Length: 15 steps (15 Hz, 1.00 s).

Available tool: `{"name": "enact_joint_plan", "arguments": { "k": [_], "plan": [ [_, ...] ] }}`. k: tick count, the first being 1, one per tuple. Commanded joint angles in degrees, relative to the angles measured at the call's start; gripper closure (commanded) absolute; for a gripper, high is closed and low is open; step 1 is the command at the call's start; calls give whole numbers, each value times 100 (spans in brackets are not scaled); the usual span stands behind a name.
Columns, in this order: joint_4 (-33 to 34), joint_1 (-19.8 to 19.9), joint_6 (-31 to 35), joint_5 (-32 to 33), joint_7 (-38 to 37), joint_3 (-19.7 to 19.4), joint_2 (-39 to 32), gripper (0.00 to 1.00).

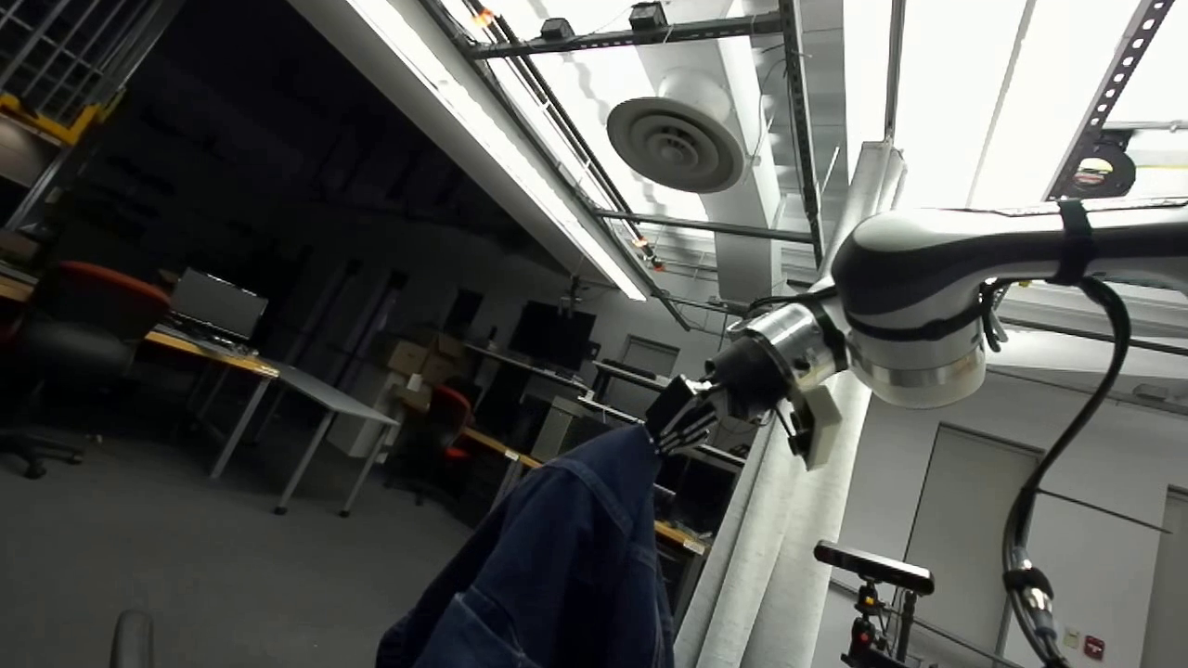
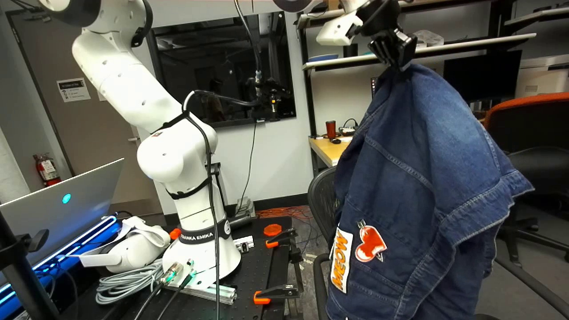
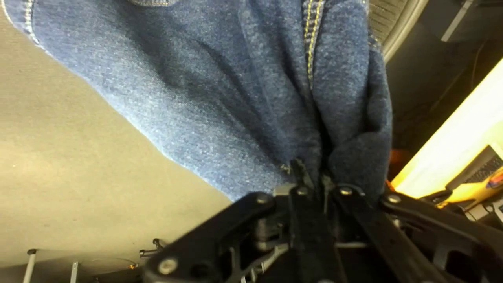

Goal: Place the denim jacket on the seat of the black chair

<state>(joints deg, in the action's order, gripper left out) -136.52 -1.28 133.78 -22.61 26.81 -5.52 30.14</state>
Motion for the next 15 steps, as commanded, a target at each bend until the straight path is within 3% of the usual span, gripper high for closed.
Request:
{"name": "enact_joint_plan", "arguments": {
  "k": [1, 2, 3, 5, 12, 13, 15],
  "plan": [
    [-91, -165, -81, 383, -151, -65, 76, 98],
    [-136, -170, -127, 485, -157, -49, 74, 98],
    [-195, -180, -105, 555, -175, -36, 83, 68],
    [-255, -235, -160, 647, -151, -45, 113, 60],
    [-286, -335, -195, 796, -143, -60, 217, 7],
    [-293, -351, -193, 794, -137, -59, 233, 1],
    [-298, -375, -187, 791, -139, -57, 251, 0]
  ]
}}
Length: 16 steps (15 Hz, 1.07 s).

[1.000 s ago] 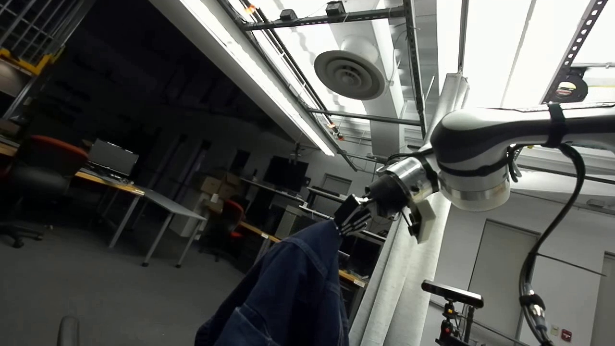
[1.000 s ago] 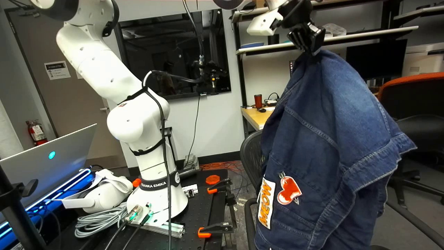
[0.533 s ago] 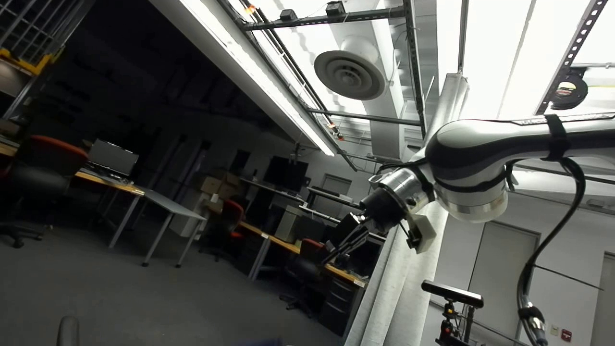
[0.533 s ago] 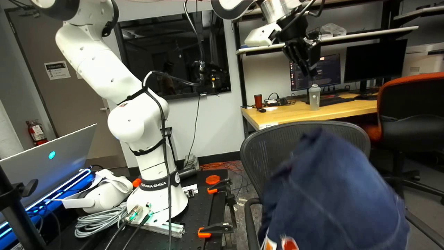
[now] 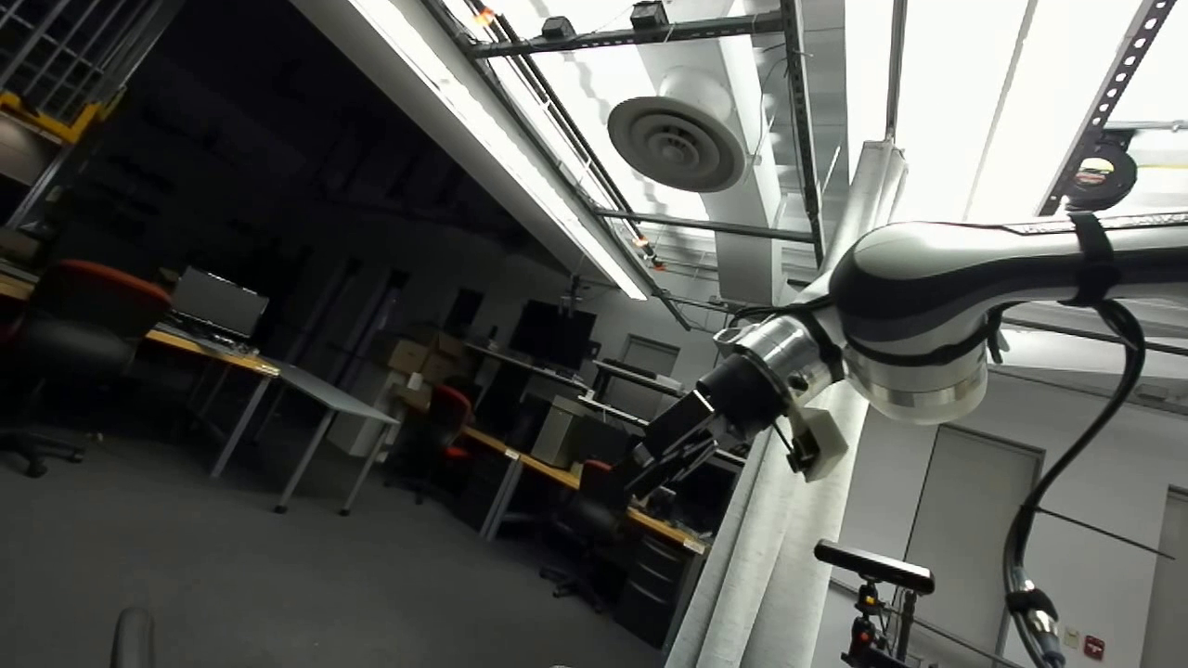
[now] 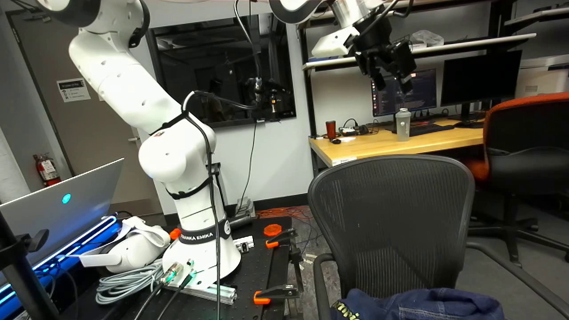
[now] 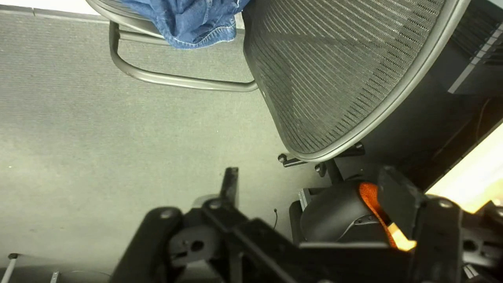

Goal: Place the denim jacket on the seat of the black chair

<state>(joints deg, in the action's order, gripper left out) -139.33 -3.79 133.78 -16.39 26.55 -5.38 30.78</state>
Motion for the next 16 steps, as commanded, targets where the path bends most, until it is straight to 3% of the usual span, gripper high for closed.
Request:
{"name": "enact_joint_plan", "arguments": {
  "k": [1, 16],
  "plan": [
    [-18, -134, -180, 167, -118, -66, 194, 0],
    [7, -186, 3, 99, -76, -111, 66, 0]
  ]
}}
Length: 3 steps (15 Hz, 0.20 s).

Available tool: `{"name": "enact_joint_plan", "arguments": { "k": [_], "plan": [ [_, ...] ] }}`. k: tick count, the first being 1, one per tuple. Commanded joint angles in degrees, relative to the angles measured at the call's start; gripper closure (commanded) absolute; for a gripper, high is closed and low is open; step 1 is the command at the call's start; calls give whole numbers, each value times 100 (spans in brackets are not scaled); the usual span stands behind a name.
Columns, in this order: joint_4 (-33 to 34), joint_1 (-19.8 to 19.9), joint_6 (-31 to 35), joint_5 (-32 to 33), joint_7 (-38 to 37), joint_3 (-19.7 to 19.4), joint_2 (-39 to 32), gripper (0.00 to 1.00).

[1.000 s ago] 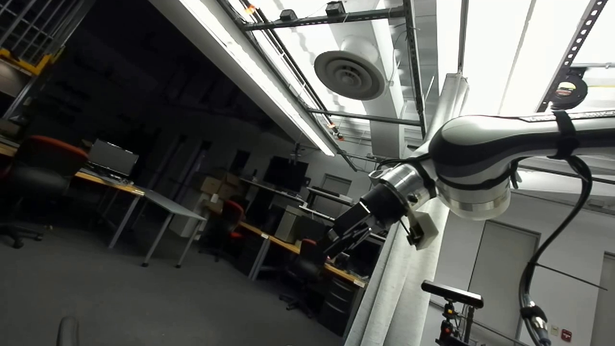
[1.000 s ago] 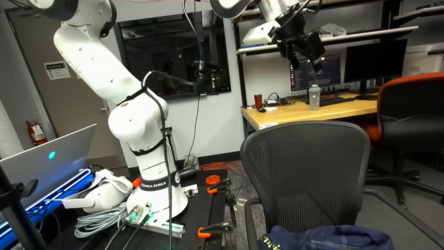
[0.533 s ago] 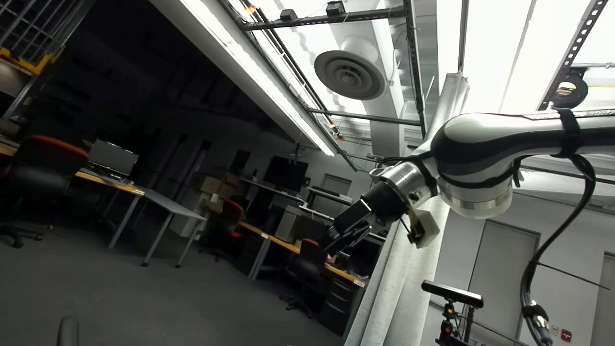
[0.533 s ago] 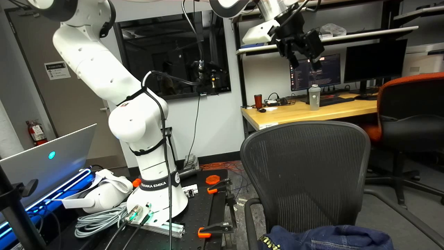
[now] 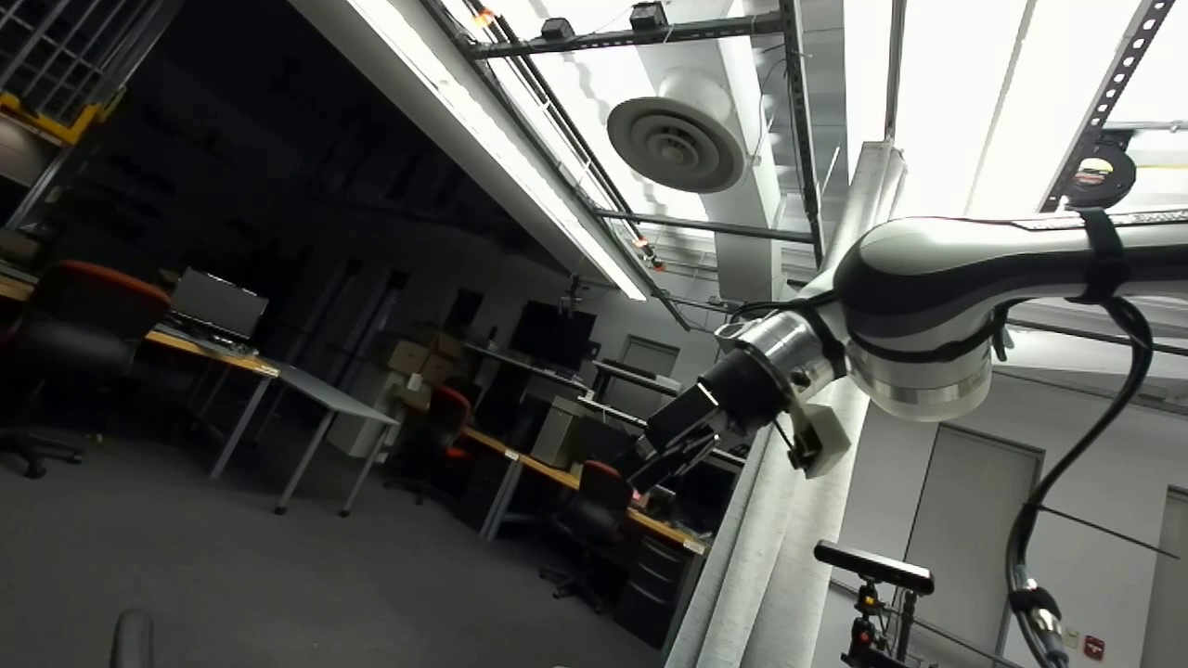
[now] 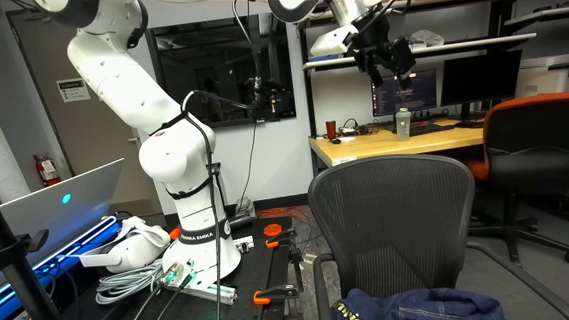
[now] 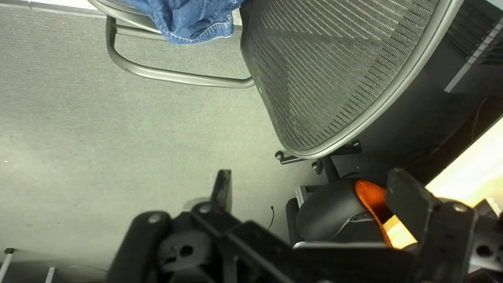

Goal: Place the denim jacket on the seat of the black chair

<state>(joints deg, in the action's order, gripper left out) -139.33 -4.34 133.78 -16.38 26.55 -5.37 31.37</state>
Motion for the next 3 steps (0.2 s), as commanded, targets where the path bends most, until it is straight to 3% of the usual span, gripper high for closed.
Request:
{"name": "enact_joint_plan", "arguments": {
  "k": [1, 3],
  "plan": [
    [7, -131, 3, 99, -76, -112, 7, 0],
    [7, -131, 3, 99, -76, -112, 7, 0]
  ]
}}
